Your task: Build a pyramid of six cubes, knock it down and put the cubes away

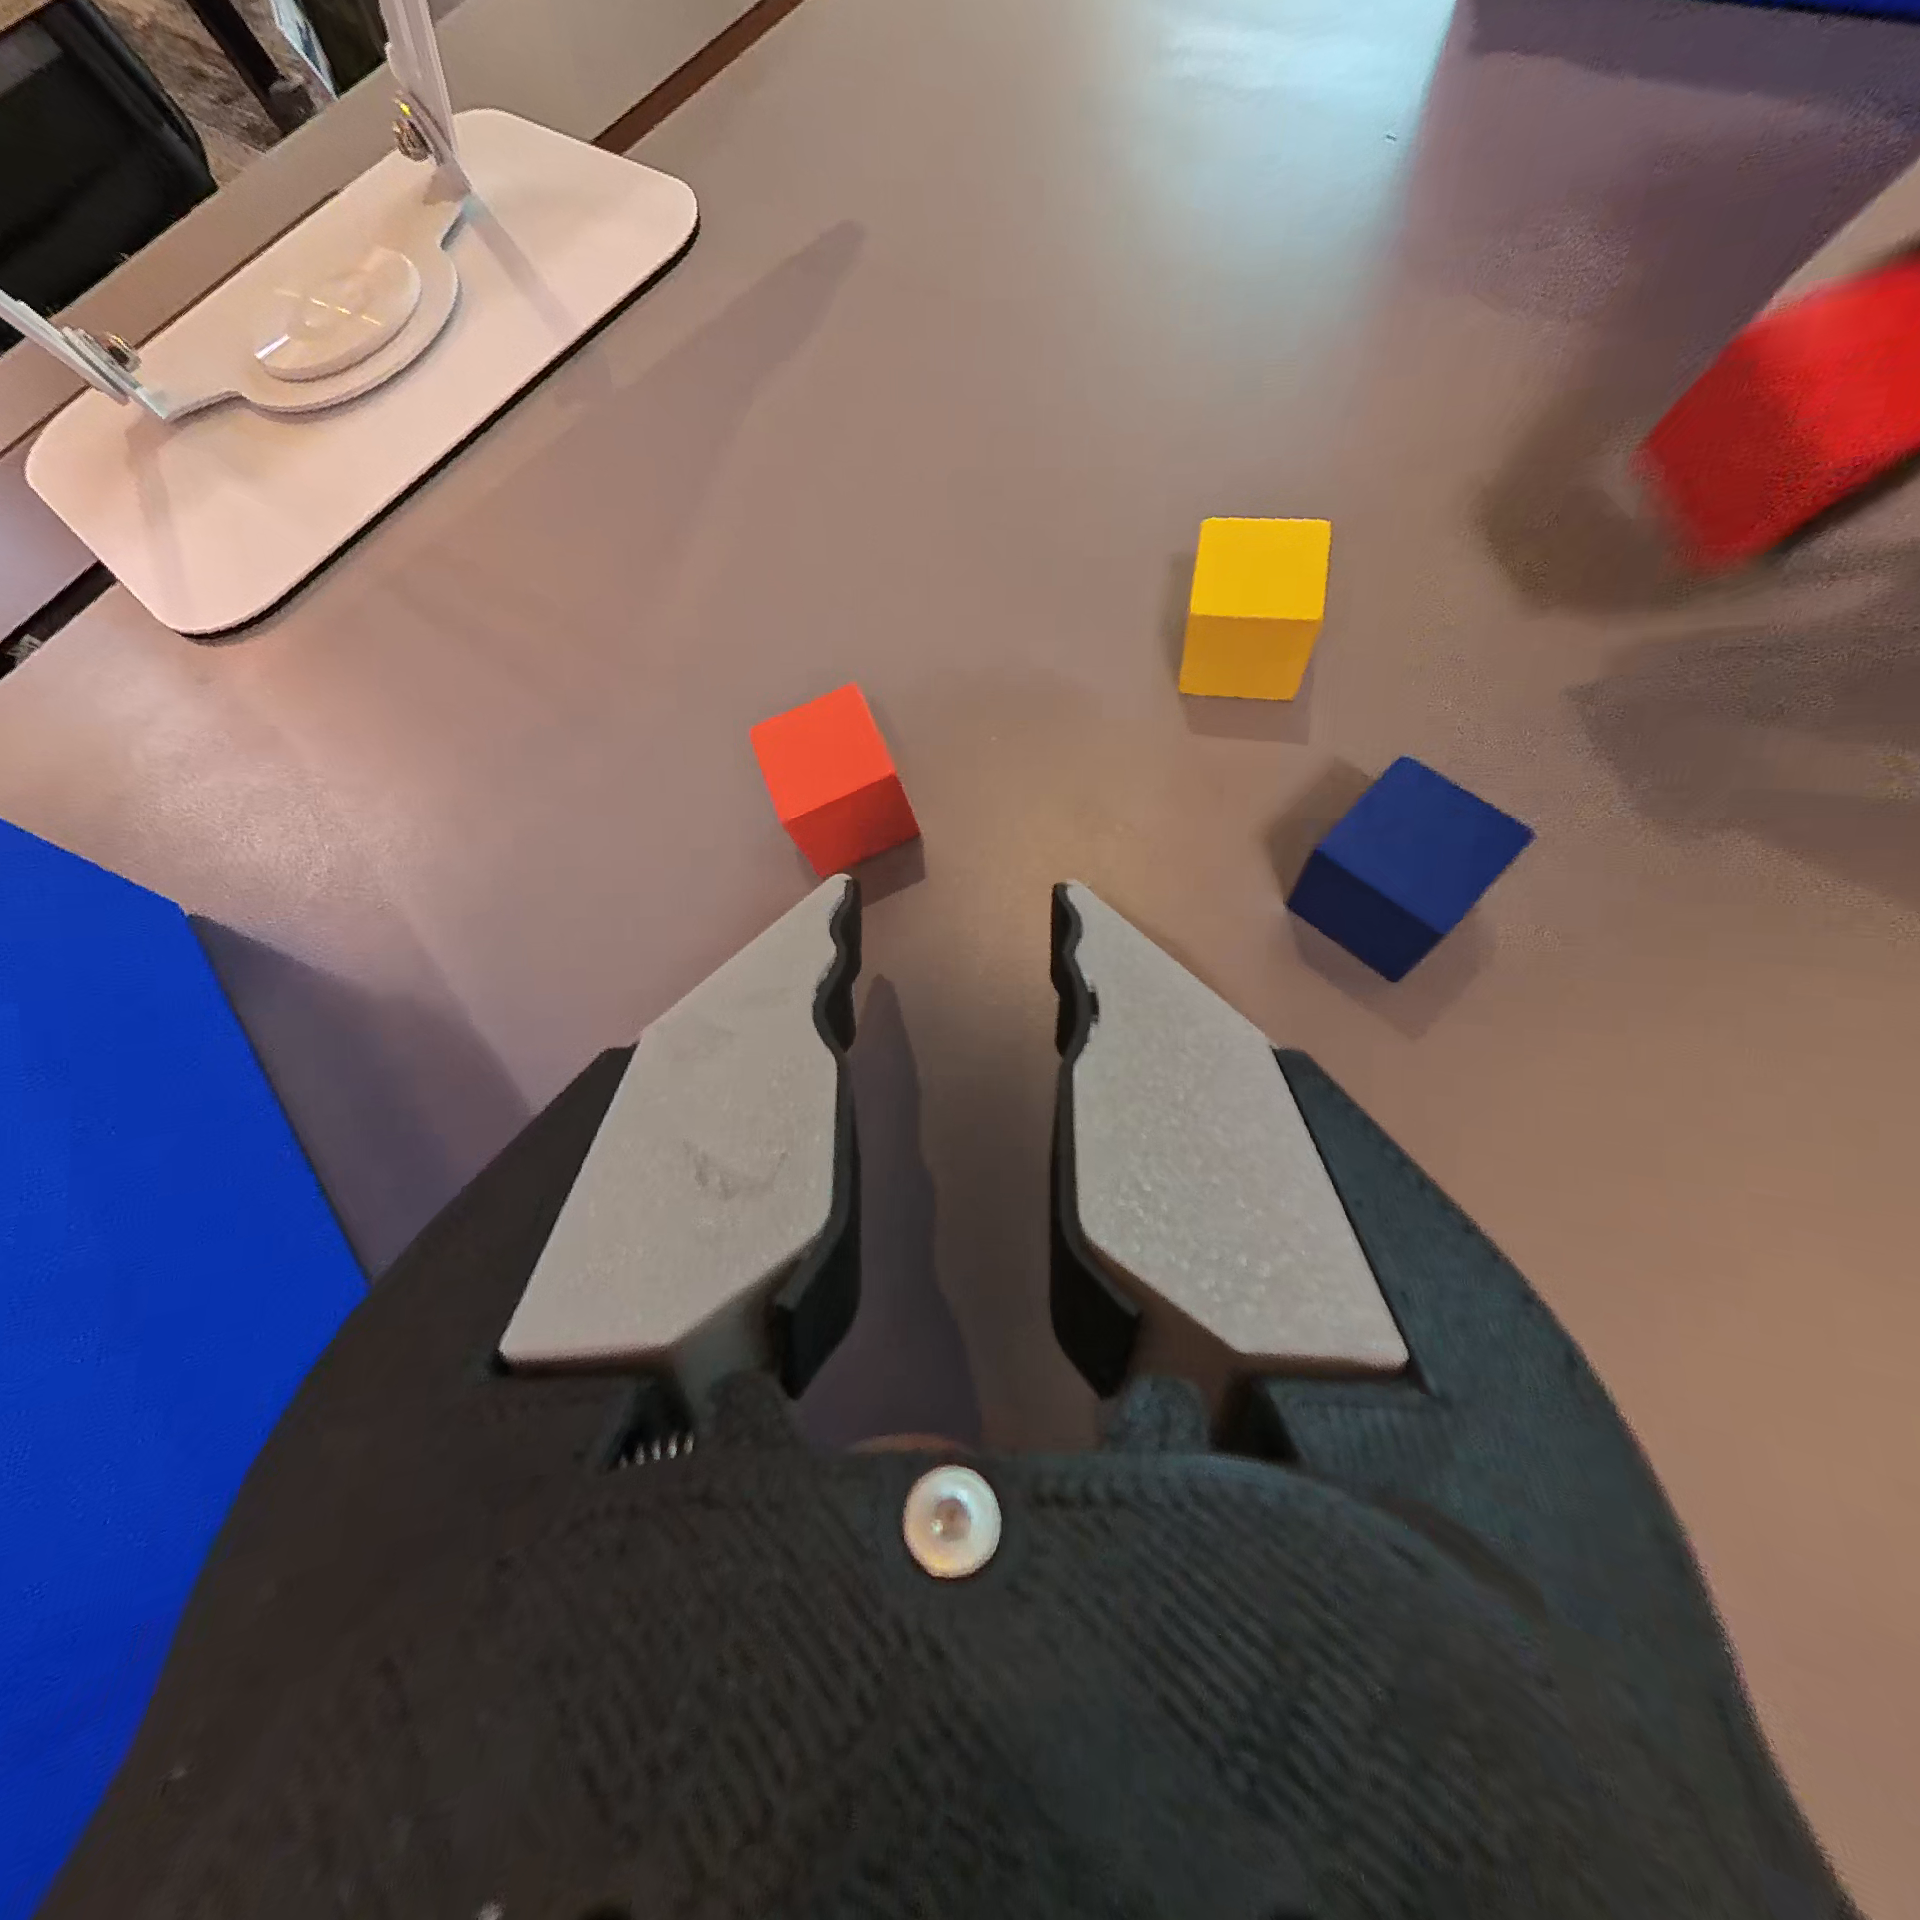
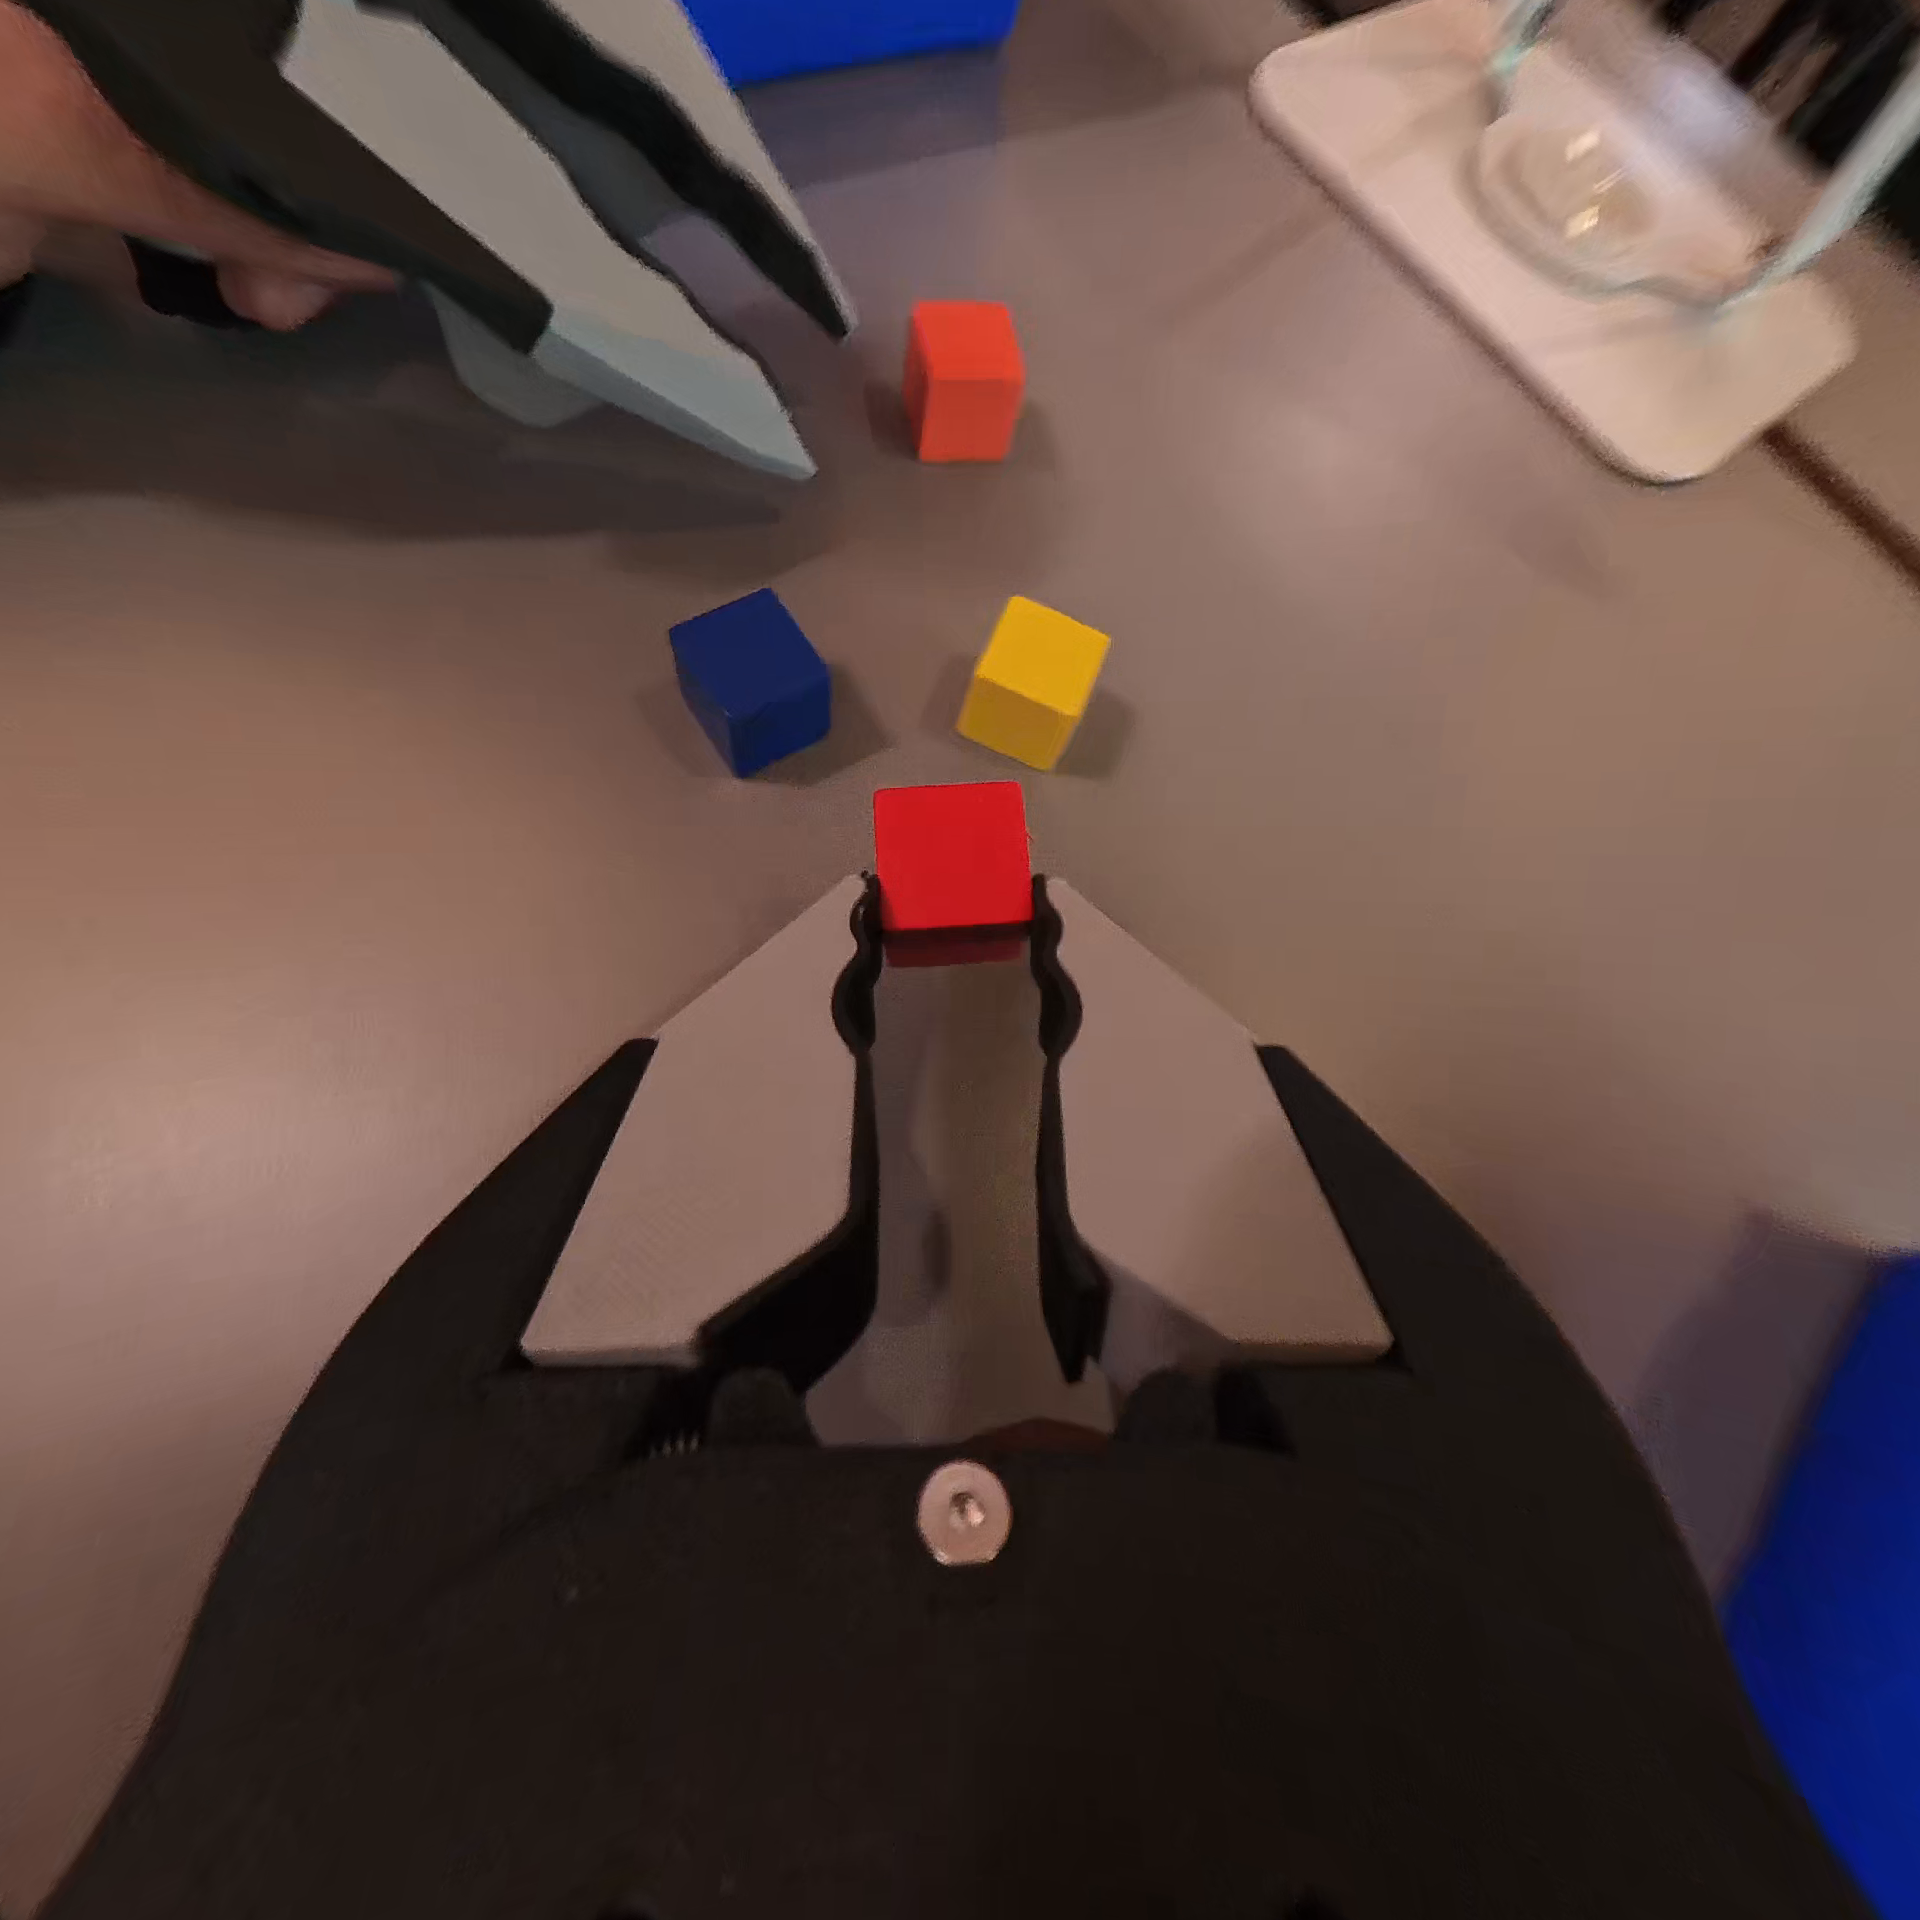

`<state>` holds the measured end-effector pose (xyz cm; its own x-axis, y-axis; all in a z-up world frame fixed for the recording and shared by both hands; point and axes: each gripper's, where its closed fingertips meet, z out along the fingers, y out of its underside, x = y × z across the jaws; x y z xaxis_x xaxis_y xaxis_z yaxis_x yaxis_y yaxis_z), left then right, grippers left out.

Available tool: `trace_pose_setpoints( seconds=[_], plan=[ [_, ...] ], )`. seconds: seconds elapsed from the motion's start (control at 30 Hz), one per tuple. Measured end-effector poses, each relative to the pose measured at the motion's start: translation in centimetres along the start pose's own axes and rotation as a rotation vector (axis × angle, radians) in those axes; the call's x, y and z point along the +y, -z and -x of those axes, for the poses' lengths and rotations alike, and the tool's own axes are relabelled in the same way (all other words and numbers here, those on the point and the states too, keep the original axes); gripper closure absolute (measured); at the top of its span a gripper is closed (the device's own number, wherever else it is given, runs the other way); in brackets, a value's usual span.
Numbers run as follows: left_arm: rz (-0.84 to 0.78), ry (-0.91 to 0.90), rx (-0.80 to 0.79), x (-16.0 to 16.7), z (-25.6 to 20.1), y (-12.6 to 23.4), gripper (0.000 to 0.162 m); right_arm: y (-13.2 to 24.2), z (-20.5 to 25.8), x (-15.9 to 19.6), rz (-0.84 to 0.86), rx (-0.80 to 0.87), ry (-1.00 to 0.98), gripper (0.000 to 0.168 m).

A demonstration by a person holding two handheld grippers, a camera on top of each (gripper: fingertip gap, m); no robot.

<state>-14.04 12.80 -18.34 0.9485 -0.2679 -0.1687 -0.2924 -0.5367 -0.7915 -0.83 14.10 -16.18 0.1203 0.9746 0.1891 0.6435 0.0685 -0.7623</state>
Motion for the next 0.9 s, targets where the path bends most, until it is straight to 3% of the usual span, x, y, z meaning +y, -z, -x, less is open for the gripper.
trace_pose_setpoints(
  seconds=[0.03,0.13,0.23,0.37,0.43,0.5,0.6,0.73,0.9],
  plan=[
    [0.0,-0.005,-0.002,0.0,-0.1,0.0,0.127,2.0,-1.1,-0.5,-0.033,0.063,0.009,0.143],
    [-0.003,-0.013,0.008,-0.1,-0.4,0.0,0.127,9.3,-6.3,-1.7,-0.121,0.31,0.039,0.143],
    [0.003,-0.032,0.009,-0.1,-0.7,-0.1,0.127,15.2,-12.1,-0.6,-0.113,0.478,-0.025,0.143],
    [0.009,-0.043,0.006,0.0,-0.8,-0.1,0.129,16.8,-18.0,5.1,0.066,0.511,-0.191,0.141],
    [0.005,-0.037,0.001,0.0,-0.6,-0.1,0.13,16.5,-19.0,7.5,0.153,0.524,-0.237,0.127],
    [0.003,-0.028,-0.003,0.0,-0.4,0.0,0.13,16.3,-18.4,6.9,0.116,0.55,-0.2,0.125],
    [0.0,-0.007,-0.004,0.0,-0.1,0.0,0.13,15.2,-15.1,3.2,-0.03,0.528,-0.106,0.137],
    [0.01,-0.007,-0.001,0.1,-0.1,-0.1,0.129,10.8,-7.6,-1.3,-0.114,0.389,0.084,0.137],
    [0.012,-0.015,-0.002,0.1,-0.2,-0.1,0.129,4.3,0.7,-3.3,-0.052,0.09,0.181,0.14]
  ],
)
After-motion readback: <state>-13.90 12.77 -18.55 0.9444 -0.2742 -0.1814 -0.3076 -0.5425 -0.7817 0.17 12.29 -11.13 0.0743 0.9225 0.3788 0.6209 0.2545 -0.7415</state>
